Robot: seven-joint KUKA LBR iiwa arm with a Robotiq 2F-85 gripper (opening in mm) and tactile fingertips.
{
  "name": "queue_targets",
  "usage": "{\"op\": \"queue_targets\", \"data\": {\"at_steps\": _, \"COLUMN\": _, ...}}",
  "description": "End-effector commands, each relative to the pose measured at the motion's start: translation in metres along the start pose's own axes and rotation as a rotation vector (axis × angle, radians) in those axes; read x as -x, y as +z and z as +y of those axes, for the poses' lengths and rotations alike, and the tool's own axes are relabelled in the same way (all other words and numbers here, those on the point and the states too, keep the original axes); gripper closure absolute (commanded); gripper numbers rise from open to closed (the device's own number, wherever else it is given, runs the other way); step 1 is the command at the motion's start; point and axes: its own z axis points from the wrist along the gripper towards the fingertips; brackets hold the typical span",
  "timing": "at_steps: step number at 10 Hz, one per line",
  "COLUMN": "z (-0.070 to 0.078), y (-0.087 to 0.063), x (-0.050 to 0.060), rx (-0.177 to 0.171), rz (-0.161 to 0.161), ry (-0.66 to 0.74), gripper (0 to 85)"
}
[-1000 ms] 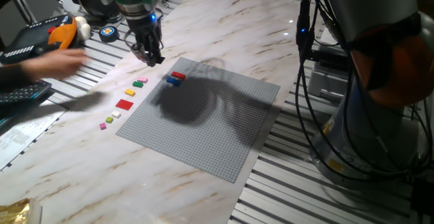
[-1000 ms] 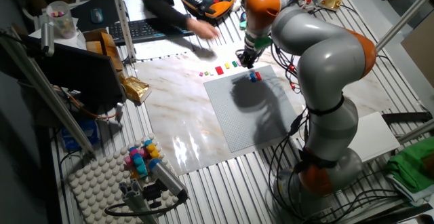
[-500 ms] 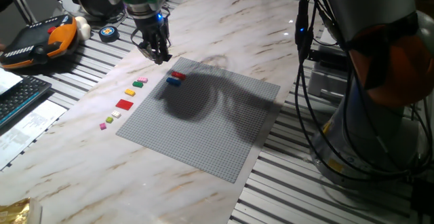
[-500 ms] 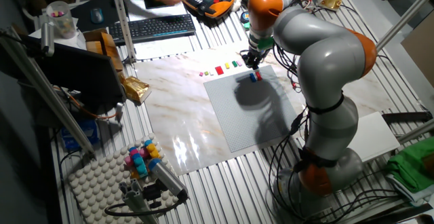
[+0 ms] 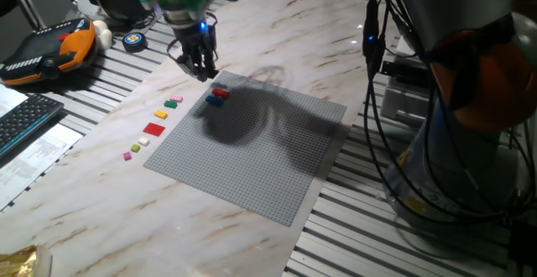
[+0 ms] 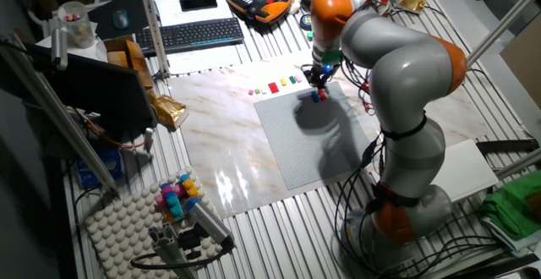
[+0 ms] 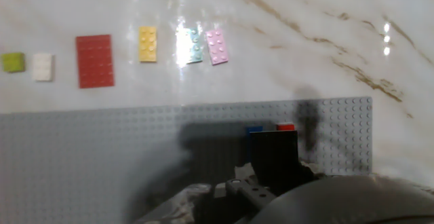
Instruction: Stack small Lego blocks one on top of the other
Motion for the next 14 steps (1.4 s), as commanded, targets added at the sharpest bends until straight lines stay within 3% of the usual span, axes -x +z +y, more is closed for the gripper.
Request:
{"op": "queue_targets", "data": {"at_steps": 1, "z": -0.002, "y": 0.009, "x": -0.001, "rx": -0.014, "rz": -0.010, "ry": 0.013, "gripper": 84.0}}
{"op": "queue_targets", "data": {"at_steps": 5, "z": -0.007, "y": 0.033, "x": -0.003, "rx": 0.018, "rz": -0.016, "ry": 0.018, "gripper": 84.0}}
{"op": "queue_targets", "data": {"at_steps": 9, "z": -0.004, "y": 0.051, "x": -0.001, "rx": 0.010, "rz": -0.041, "ry": 0.009, "gripper": 84.0}}
{"op": "queue_targets", "data": {"at_steps": 12, "z": -0.004, "y": 0.053, "x": -0.001, "rx": 0.017, "rz": -0.064, "ry": -0.124, "gripper": 84.0}}
{"op": "queue_targets", "data": {"at_steps": 14, "z": -0.004, "y": 0.053, "x": -0.001, "rx": 0.039, "rz": -0.080, "ry": -0.287, "gripper": 84.3}}
